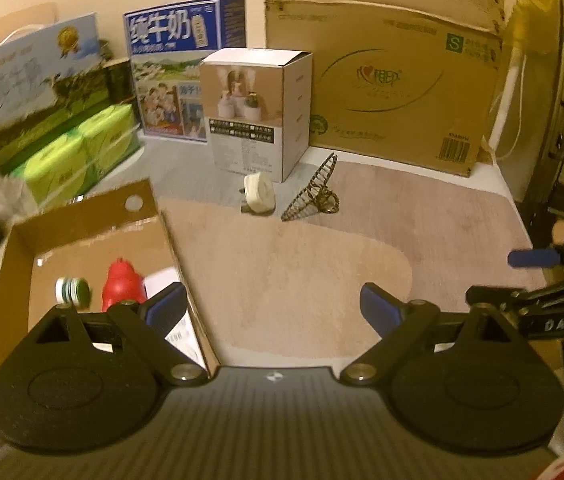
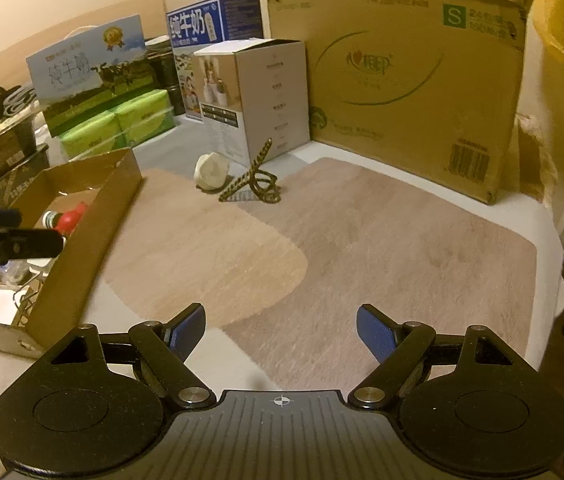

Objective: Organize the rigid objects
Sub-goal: 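Withdraw both tools from the box toward the white plug and wire rack, then grasp the woven wire rack with the right tool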

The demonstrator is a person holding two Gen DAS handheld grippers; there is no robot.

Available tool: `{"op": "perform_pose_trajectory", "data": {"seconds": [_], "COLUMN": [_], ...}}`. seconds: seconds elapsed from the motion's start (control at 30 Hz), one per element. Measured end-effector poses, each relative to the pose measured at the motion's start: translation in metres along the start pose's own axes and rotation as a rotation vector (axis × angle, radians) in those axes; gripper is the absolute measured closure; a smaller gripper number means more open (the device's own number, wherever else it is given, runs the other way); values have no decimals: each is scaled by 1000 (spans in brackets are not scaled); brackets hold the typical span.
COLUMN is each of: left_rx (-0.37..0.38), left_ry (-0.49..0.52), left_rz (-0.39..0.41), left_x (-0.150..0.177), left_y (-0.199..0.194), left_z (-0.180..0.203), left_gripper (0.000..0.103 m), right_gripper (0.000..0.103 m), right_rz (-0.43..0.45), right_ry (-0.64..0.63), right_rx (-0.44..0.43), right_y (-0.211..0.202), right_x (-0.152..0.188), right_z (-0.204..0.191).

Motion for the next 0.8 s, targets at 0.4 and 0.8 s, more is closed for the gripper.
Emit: {"op": "perform_pose_trajectory", "data": {"seconds": [0.4,0.8], "left_rx": [-16,46], "left_ry": [233,440], "left_rz": [-65,-138], "left_x": [-39,-68], "left_y": [68,145], "left_z": [-14,-18], "left_gripper": [16,20], "right_gripper": [21,21], "right_rz": [37,0], "right_ry": [-249,-573], "right_rx": [-81,-228], "right_y": [48,139], "right_x": [-41,-84], "right_z": [28,31]}}
Point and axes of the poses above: each gripper's, at about its wrist camera, not at the fingertips, and y roughly the way its jaws point, z to its right, x to its underside, the point moved 2 cm from there along y, roughly the way its jaws point, and after that the axes turned 2 degrees about -z, right-handed, at the moved point
